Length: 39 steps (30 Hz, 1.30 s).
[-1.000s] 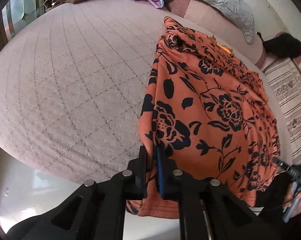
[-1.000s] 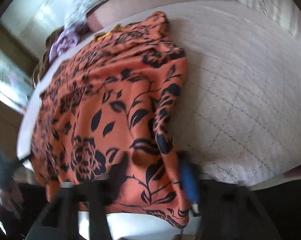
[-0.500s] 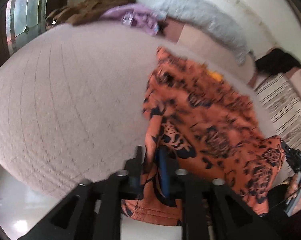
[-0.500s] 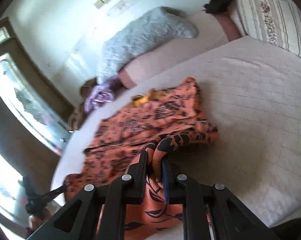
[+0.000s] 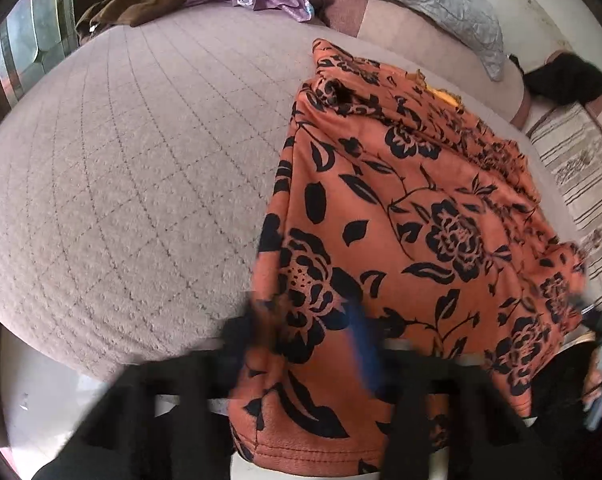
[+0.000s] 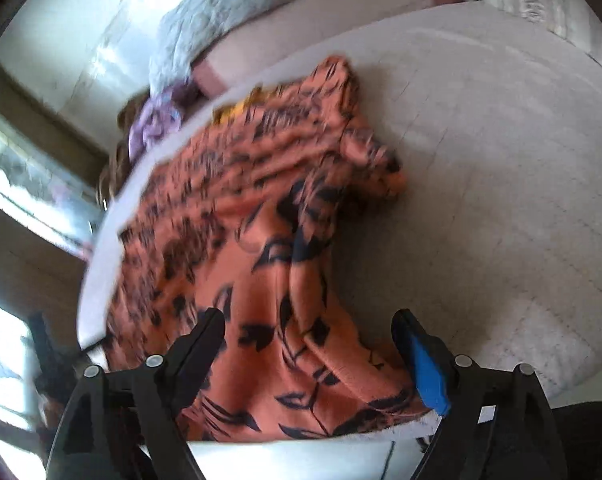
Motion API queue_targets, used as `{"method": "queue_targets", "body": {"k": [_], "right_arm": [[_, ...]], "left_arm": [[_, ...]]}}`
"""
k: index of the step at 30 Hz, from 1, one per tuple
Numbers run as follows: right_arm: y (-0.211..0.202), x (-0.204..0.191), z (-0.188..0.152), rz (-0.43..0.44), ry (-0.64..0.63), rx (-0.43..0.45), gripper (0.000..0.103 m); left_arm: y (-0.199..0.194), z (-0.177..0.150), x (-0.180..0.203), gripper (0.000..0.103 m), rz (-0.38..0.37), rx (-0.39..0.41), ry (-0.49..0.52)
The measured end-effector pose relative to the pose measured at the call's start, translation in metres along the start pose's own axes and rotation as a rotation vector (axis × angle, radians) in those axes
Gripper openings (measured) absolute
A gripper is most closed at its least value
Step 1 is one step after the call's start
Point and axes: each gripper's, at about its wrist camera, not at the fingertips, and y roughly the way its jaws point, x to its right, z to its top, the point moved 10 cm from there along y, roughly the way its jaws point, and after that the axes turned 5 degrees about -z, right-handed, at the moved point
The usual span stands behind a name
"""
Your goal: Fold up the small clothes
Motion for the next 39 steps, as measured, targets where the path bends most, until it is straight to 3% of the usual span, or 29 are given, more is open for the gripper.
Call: {"method": "queue_targets", "body": {"k": [1,2,4,8,13,18,22,24,27,29,32,37,39], "right_arm": [[0.004,-0.006,-0.006,-0.014,-0.050,-0.018,0.047],[0.009,-0.012,-0.012,-0.036,-0.117,-0.037,0.021],[0.013,-0.022,-0.020,-0.073,-0.212,-0.050,0.018],[-0.002,-0.047,-0.011,0.062,-0.215,-0.003,0.015],[-0.039,-0.059,0.043,0.268,-0.104,0.134,0.015],[-0.045,-0.049,0.120,0.349,0.022,0.237,0.015],[-0.029,-0.016,0.176,0.329,0.150,0.293,0.014],[-0.008,0.010,0.205,0.296,0.252,0.308,0.014],[0.031,0.061,0.231,0.230,0.473,0.286,0.016],[0.048,0.080,0.237,0.186,0.553,0.243,0.026],[0.045,0.086,0.249,0.167,0.544,0.272,0.029],[0.016,0.060,0.250,0.104,0.392,0.328,0.030],[0.010,0.040,0.237,0.090,0.295,0.310,0.030]], "left_arm": [[0.001,0.001,0.001,0.007,-0.054,-0.011,-0.031],[0.001,0.002,0.002,0.007,-0.079,-0.012,-0.047],[-0.003,0.004,0.005,0.007,-0.129,-0.007,-0.068],[-0.021,0.020,0.023,0.007,-0.239,0.041,-0.051],[-0.040,0.071,0.039,0.007,-0.391,0.109,-0.102],[-0.043,0.145,0.044,0.007,-0.424,0.185,-0.130],[-0.017,0.218,0.034,0.007,-0.359,0.267,-0.187],[0.008,0.253,0.022,0.008,-0.318,0.323,-0.264],[0.052,0.262,0.010,0.016,-0.253,0.318,-0.370],[0.068,0.252,0.007,0.022,-0.201,0.297,-0.384],[0.069,0.250,0.015,0.028,-0.132,0.292,-0.329],[0.019,0.252,0.011,0.045,-0.005,0.458,-0.285],[-0.002,0.251,0.008,0.050,0.021,0.521,-0.293]]}}
